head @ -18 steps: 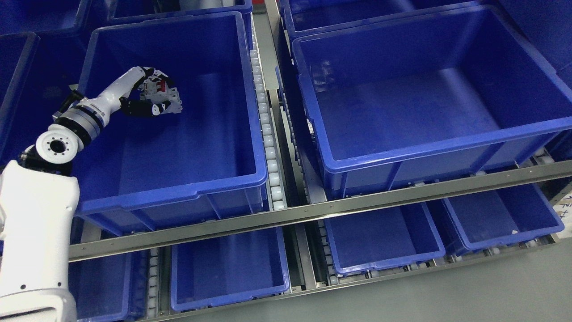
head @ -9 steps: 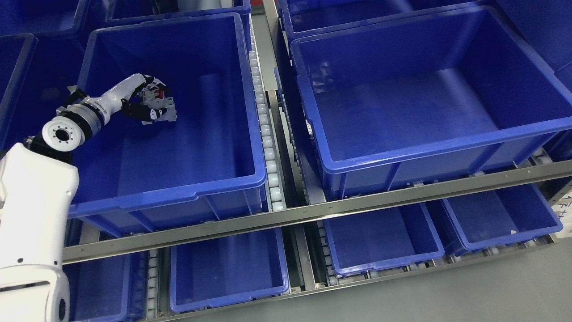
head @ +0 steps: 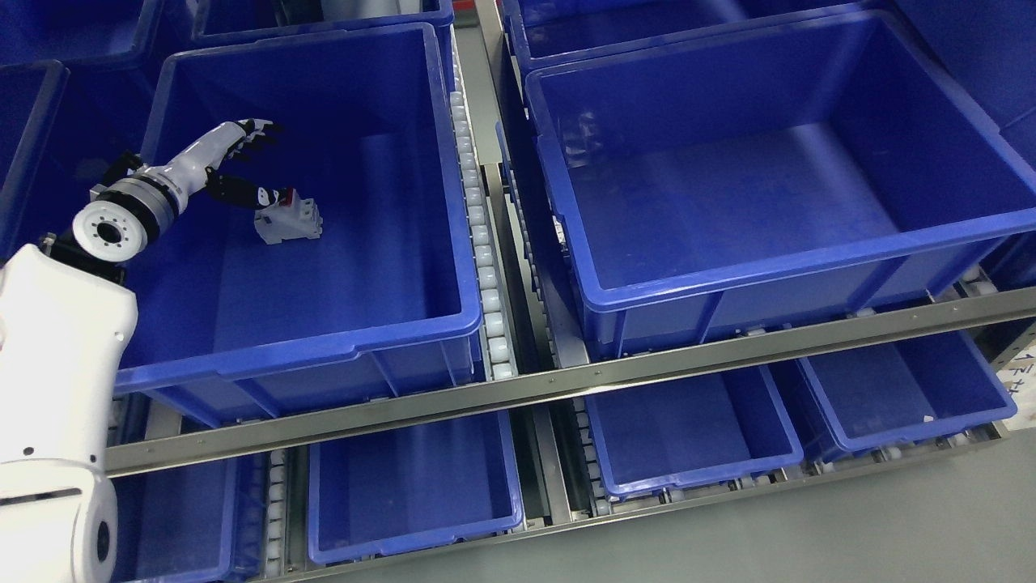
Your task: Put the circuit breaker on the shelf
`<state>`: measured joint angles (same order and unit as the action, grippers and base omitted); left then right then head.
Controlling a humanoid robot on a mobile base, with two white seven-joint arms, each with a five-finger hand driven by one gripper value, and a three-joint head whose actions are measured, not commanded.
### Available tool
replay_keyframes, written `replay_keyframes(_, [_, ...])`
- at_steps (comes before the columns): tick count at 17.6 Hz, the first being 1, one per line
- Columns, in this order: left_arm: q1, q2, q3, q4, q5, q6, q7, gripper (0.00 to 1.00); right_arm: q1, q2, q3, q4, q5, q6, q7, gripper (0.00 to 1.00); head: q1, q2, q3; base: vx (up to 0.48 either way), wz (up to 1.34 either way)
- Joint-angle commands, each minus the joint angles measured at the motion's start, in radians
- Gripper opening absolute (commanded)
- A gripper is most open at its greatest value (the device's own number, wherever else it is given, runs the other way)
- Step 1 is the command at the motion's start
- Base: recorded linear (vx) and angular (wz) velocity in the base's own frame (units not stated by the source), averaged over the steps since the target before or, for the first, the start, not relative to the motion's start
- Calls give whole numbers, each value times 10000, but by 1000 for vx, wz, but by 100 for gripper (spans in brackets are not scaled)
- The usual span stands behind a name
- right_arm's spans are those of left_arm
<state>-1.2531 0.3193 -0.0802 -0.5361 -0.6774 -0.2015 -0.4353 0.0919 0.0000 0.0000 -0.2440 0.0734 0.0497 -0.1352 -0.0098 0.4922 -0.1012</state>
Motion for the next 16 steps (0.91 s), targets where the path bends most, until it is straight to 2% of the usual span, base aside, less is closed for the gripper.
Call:
replay_keyframes(1, [-124, 44, -11, 467, 39, -25, 684, 95, 1, -175, 199, 1, 2, 301, 2, 100, 0, 0, 0, 0, 0])
replay_keyframes(3, [-170, -63, 598, 254, 208, -40, 1434, 99, 1, -175, 199, 1, 2, 286, 2, 100, 0, 0, 0, -14, 11])
replay_keyframes(5, [-216, -689, 2067, -251, 650, 5, 2125, 99, 1, -175, 199, 1, -13, 286, 2, 100, 0, 0, 0, -43, 1])
replay_keyframes(8, [-156, -1963, 4614, -1522, 2777, 52, 2281, 99, 1, -175, 199, 1, 2, 301, -13, 100, 0, 0, 0, -99, 21])
replay_keyframes(9, [-79, -2163, 4986, -2013, 3393, 67, 2297, 99, 1, -175, 199, 1, -13, 301, 2, 100, 0, 0, 0, -142, 84])
replay_keyframes(11, [486, -2562, 5235, -3498, 4072, 128, 2312, 99, 1, -175, 199, 1, 2, 301, -13, 100, 0, 0, 0, -158, 92])
replay_keyframes(13, [1283, -3019, 5296, -5628, 4242, 769, 2556, 99, 1, -175, 199, 1, 2, 301, -13, 100, 0, 0, 0, -169, 52])
replay_keyframes(16, [2800, -3019, 5023, -8468, 4258, 1830, 2849, 100, 1, -175, 199, 1, 2, 301, -13, 100, 0, 0, 0, -167, -99])
